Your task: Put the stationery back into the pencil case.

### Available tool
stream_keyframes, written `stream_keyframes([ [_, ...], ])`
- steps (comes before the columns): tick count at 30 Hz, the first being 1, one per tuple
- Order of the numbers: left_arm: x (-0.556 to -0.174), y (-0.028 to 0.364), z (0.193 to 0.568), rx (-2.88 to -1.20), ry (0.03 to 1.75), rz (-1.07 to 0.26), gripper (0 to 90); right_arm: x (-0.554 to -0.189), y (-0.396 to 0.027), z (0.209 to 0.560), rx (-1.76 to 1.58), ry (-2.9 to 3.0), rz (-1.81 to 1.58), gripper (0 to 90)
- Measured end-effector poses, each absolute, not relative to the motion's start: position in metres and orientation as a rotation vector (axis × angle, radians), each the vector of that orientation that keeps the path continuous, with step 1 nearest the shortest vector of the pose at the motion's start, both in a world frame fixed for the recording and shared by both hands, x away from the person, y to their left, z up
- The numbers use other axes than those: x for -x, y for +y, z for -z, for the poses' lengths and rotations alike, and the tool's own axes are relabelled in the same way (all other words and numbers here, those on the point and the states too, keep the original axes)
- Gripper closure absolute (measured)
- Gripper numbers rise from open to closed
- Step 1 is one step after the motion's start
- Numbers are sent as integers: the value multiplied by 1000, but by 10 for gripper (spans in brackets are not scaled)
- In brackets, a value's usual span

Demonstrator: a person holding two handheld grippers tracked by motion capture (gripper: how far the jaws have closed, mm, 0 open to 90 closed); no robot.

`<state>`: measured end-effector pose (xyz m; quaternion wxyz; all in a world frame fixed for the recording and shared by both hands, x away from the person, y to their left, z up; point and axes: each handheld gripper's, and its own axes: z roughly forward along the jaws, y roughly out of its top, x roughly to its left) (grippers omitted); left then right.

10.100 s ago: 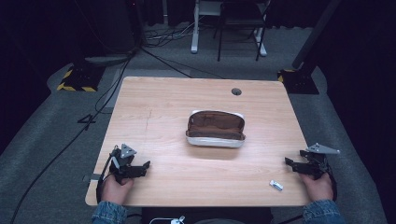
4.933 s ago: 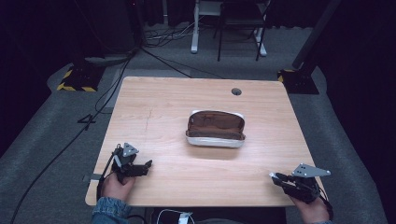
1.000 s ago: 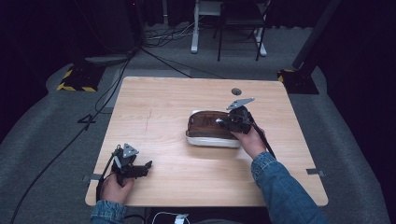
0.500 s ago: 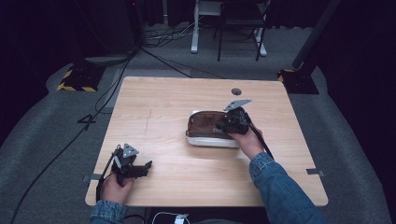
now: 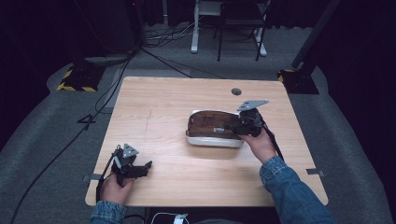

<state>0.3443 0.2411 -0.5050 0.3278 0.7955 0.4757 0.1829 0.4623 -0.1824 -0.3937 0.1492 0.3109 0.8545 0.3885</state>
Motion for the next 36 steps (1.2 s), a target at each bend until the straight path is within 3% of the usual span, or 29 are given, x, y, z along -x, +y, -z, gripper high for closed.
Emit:
stream_keyframes([
  [19, -345, 239, 505, -2069, 1279, -484, 157, -421, -277, 388, -978, 2327, -1130, 403],
  [36, -345, 239, 505, -2068, 1279, -486, 157, -387, -348, 411, -1147, 2228, -1078, 364],
])
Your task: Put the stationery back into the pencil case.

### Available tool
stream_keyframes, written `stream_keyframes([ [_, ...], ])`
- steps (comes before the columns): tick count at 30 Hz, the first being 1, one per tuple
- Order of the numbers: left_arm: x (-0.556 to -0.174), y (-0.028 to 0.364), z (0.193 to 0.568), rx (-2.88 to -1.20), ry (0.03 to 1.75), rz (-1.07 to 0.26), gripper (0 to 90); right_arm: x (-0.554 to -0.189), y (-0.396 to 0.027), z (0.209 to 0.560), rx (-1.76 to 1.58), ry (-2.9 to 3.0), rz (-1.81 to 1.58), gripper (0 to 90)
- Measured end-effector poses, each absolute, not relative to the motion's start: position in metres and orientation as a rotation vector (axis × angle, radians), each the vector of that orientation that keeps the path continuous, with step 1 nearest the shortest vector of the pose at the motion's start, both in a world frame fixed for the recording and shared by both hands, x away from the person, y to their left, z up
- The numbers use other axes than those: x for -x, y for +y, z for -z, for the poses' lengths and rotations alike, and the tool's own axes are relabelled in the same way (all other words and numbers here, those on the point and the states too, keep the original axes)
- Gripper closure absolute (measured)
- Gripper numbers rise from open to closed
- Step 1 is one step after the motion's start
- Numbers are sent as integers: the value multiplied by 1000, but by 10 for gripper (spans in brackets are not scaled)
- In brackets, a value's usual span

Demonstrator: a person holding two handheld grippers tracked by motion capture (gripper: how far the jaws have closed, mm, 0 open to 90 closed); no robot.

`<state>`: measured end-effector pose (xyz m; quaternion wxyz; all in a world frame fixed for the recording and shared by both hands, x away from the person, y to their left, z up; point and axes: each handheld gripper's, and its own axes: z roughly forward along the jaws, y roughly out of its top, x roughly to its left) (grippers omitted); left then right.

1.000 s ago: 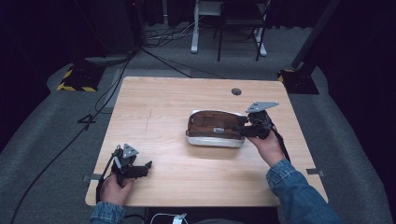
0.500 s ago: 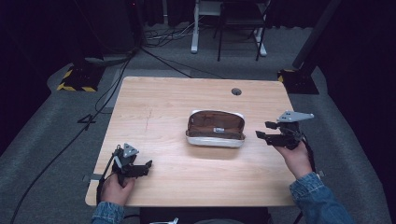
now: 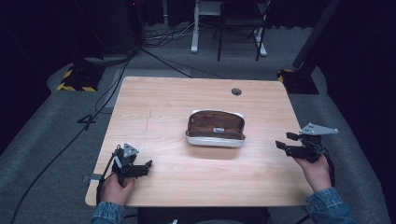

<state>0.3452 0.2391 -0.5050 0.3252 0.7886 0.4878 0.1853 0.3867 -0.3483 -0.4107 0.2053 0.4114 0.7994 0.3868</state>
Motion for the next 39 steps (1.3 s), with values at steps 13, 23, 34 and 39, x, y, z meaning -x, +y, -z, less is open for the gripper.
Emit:
stream_keyframes([
  [13, -344, 237, 505, -2057, 1299, -498, 157, -361, -367, 447, -1209, 2161, -1078, 346],
  [23, -344, 237, 505, -2054, 1303, -496, 155, -350, -371, 480, -1251, 2159, -1078, 338],
  [34, -344, 237, 505, -2055, 1302, -495, 154, -356, -365, 499, -1276, 2220, -1036, 333],
  [39, -344, 237, 505, -2055, 1302, -496, 153, -360, -362, 503, -1255, 2220, -993, 240],
])
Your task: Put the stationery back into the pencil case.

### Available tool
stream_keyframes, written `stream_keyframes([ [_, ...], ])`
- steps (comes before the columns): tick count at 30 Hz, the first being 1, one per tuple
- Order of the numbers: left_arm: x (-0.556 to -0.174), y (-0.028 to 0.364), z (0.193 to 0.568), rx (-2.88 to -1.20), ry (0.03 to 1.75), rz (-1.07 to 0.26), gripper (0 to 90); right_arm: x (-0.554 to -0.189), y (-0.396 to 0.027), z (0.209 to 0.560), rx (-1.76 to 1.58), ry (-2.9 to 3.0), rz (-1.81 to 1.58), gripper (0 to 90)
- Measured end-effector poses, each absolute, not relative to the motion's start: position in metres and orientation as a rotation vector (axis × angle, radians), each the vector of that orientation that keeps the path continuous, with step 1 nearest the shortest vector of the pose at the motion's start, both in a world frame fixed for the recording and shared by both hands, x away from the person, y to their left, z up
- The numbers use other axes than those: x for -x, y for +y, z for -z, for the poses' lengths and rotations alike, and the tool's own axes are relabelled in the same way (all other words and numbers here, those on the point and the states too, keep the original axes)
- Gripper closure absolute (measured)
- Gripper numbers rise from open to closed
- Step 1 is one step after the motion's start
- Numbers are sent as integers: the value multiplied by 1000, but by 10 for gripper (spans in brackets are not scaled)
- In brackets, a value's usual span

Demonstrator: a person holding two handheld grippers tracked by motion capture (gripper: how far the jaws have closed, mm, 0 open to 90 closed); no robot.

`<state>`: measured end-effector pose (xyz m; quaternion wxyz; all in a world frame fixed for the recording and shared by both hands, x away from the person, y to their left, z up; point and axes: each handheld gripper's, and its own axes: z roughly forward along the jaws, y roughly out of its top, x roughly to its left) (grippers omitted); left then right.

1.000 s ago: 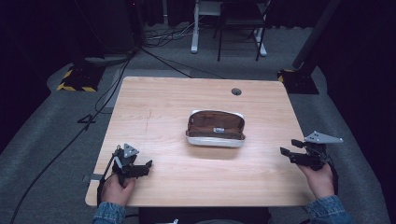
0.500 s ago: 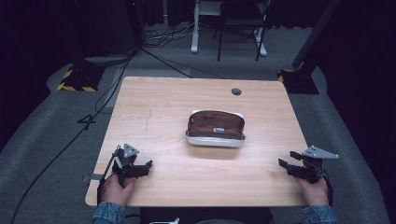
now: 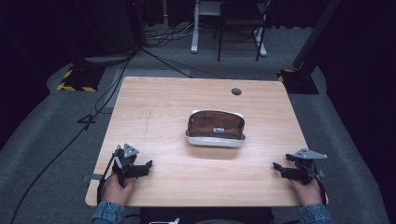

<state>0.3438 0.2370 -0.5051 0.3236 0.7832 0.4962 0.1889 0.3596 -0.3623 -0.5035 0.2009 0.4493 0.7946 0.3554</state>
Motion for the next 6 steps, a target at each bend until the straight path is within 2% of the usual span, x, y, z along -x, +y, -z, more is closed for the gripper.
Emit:
stream_keyframes([
  [3, -344, 237, 505, -2055, 1302, -495, 153, -361, -362, 504, -1256, 2220, -983, 201],
  [5, -344, 237, 505, -2055, 1302, -495, 153, -362, -360, 505, -1329, 2172, -936, 97],
  [6, -344, 237, 505, -2055, 1301, -495, 153, -362, -359, 505, -1360, 2158, -921, 73],
])
